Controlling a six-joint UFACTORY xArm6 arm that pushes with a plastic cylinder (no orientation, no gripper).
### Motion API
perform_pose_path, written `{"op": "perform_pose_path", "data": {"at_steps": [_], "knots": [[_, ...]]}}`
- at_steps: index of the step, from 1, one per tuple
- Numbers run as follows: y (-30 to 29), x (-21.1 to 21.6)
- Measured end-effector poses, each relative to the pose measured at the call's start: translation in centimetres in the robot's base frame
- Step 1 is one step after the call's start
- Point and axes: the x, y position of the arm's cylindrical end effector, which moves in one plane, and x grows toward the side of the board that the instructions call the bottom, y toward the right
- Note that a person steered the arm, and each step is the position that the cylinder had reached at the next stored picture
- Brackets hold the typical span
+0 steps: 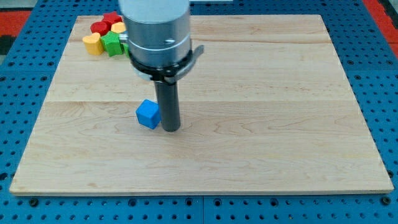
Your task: Slide the blue cube closer to the group of blocks
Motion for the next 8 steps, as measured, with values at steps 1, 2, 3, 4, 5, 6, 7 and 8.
{"op": "perform_pose_path", "data": {"at_steps": [1,2,3,4,5,6,7,8], "knots": [[-2.8,-1.8],[-7.0,-2.2],[-7.5,0.0],[-11.1,-0.3],[-11.8,-2.7],[-12.7,-5.2],[-14.5,-7.6],[-18.0,-9.8]]}}
